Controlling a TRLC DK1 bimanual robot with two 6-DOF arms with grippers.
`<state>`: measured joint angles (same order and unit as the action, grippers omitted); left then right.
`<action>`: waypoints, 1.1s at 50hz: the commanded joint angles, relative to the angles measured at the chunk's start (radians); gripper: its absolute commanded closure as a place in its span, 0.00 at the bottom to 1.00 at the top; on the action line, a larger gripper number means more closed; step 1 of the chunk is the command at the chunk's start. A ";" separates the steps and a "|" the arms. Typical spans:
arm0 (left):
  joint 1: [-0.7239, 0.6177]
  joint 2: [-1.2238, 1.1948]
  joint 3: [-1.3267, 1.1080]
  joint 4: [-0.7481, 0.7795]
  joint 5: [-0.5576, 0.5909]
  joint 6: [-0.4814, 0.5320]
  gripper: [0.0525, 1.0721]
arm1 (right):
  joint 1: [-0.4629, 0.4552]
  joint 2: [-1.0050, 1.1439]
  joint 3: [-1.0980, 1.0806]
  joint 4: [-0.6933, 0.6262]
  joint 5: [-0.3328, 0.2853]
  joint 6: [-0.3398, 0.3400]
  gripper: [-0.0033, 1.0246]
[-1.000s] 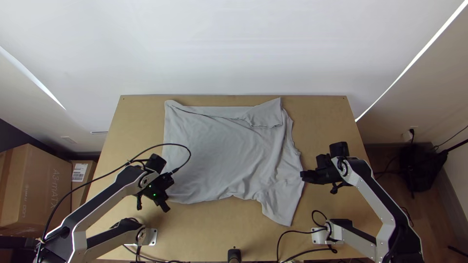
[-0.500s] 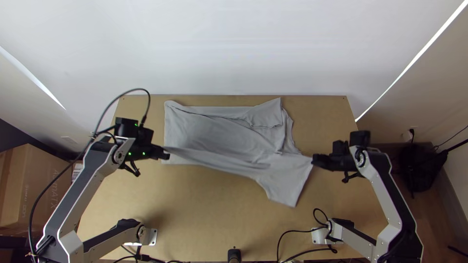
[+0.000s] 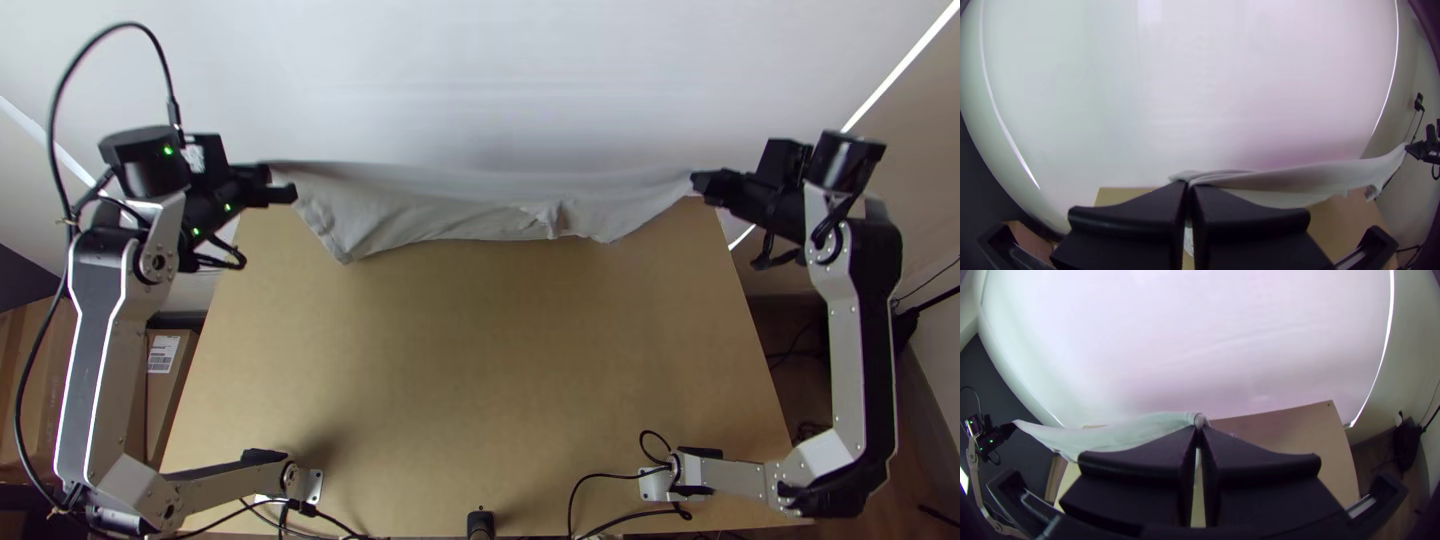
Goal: Fold the t-shirt
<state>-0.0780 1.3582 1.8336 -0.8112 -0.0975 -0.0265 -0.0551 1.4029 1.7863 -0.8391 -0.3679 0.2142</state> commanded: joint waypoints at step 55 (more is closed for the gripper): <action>0.063 -0.525 0.286 0.187 -0.146 -0.066 0.98 | 0.074 -0.502 0.398 0.011 0.060 0.079 0.98</action>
<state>-0.0185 0.8276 2.1334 -0.5980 -0.2104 -0.0467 0.0250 0.8871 2.1990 -0.8253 -0.3485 0.2623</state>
